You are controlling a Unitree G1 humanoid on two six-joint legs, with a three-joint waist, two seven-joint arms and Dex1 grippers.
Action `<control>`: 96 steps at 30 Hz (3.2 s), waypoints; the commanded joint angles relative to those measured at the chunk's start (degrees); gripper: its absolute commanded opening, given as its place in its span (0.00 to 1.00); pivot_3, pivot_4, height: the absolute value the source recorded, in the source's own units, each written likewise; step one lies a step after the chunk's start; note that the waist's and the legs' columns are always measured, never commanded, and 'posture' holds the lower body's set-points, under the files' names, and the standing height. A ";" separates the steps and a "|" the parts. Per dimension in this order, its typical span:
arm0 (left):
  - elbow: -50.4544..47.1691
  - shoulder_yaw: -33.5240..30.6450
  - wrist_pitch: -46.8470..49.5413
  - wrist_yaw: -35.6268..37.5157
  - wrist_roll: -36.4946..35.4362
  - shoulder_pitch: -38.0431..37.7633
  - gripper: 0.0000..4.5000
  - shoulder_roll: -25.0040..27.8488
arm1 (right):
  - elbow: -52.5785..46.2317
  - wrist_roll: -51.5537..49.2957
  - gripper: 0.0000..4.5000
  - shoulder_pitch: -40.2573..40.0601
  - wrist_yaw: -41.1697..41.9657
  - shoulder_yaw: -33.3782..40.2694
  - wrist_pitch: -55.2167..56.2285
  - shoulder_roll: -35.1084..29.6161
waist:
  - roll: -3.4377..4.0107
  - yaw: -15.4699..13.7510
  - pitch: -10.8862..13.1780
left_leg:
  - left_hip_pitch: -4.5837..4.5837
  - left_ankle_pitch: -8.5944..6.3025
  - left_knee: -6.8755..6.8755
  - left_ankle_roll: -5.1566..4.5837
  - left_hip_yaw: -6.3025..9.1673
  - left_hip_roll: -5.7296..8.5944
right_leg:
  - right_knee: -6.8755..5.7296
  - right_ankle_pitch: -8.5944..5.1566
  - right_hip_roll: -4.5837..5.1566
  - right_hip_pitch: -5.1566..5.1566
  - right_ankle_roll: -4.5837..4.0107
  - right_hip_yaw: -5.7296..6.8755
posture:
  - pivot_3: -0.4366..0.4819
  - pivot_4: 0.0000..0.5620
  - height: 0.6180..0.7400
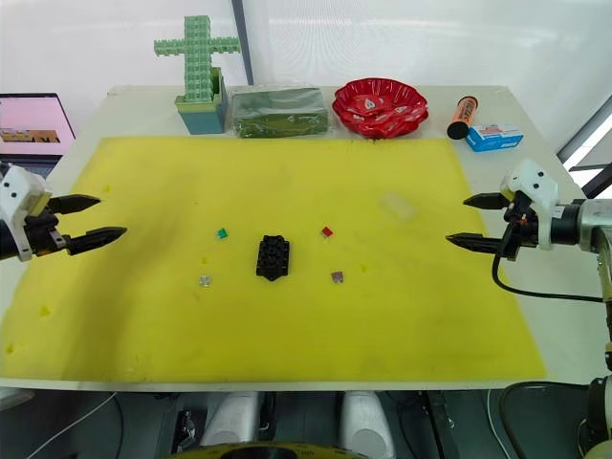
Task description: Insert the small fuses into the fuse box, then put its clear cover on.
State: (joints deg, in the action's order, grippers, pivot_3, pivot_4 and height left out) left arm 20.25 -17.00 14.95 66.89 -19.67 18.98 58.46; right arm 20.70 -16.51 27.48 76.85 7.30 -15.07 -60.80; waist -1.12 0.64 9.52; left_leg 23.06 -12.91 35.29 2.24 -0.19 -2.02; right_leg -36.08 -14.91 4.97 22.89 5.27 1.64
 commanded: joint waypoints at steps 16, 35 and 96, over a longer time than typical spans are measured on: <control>1.96 -0.37 -2.93 -0.85 0.46 2.42 1.00 0.34 | 1.04 0.23 1.00 1.65 0.41 1.17 1.49 -1.28 | 0.00 -0.02 0.00 | 0.00 0.00 0.02 0.00 0.00 0.00 | -0.02 0.00 0.00 0.00 0.00 0.00 | 0.48 0.27 1.00; 3.24 -0.08 -4.54 -0.81 0.88 3.43 1.00 0.17 | 1.02 0.20 1.00 1.90 0.01 1.41 1.56 -1.28 | 0.00 0.00 0.00 | 0.00 0.00 0.03 0.00 0.00 0.00 | -0.02 0.00 0.00 -0.01 0.00 0.00 | 0.48 0.27 1.00; -30.96 -23.06 57.50 -49.80 -81.02 -27.64 1.00 -23.59 | -46.16 -15.88 1.00 7.09 -9.10 -14.84 -18.95 17.46 | -0.33 -0.31 -0.11 | -0.16 0.00 0.18 0.00 0.51 0.00 | -0.07 -0.01 0.10 -0.33 -0.01 0.07 | 0.48 0.27 1.00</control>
State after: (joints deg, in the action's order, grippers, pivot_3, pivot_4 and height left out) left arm -10.79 -41.11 75.39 23.68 -89.28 -8.11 33.55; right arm -23.70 -32.22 33.95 68.05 -8.43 -34.59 -43.47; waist -1.45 0.32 9.42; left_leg 22.87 -12.92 35.47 2.23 0.35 -2.02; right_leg -36.15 -14.93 5.08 22.53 5.23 1.72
